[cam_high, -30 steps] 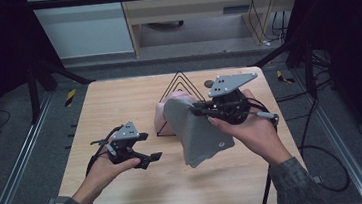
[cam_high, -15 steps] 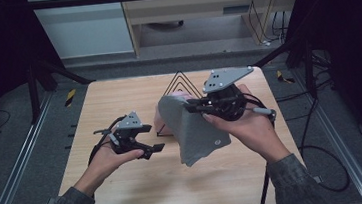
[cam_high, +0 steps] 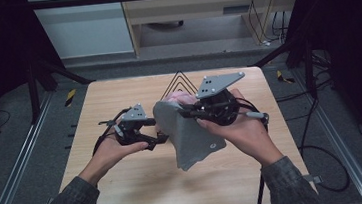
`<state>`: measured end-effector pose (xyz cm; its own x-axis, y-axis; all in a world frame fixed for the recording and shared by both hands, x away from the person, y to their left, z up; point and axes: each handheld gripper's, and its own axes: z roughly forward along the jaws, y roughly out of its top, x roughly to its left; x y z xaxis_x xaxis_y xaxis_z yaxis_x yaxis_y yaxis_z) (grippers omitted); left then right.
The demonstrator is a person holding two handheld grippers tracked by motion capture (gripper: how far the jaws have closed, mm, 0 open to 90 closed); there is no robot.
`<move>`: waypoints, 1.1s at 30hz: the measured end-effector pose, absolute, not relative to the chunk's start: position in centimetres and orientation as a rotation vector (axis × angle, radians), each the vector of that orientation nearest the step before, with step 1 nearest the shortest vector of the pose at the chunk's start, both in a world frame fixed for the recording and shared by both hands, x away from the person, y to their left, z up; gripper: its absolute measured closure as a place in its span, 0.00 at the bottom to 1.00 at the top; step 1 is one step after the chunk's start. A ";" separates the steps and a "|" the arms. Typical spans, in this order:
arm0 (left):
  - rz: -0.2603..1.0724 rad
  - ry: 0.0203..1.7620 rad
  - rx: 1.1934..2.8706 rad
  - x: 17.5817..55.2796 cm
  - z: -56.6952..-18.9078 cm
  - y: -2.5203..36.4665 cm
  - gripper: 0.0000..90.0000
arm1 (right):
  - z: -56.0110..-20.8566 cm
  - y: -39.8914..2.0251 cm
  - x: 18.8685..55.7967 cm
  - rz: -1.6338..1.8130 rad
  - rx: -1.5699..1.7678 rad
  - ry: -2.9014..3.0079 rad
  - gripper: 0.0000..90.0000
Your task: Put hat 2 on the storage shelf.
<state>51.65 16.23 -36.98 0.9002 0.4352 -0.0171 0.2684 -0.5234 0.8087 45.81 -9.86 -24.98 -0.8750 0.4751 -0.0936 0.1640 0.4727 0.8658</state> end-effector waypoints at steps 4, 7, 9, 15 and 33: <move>0.229 0.516 2.151 52.1 -37.4 15.9 0.37 | -25.3 -9.7 45.8 1.367 0.537 2.409 0.95; 0.224 0.514 2.168 52.3 -37.8 15.6 0.50 | -25.5 -9.7 45.8 1.366 0.544 2.411 0.95; 0.233 0.500 2.180 52.2 -37.9 15.4 0.60 | -25.7 -9.8 45.9 1.372 0.550 2.412 0.95; 0.197 0.456 2.188 51.9 -38.2 14.7 0.89 | -26.6 -10.6 46.2 1.378 0.594 2.406 0.95; 0.292 0.425 2.288 50.4 -30.3 16.1 0.95 | -26.4 -14.9 48.8 1.474 0.798 2.270 0.95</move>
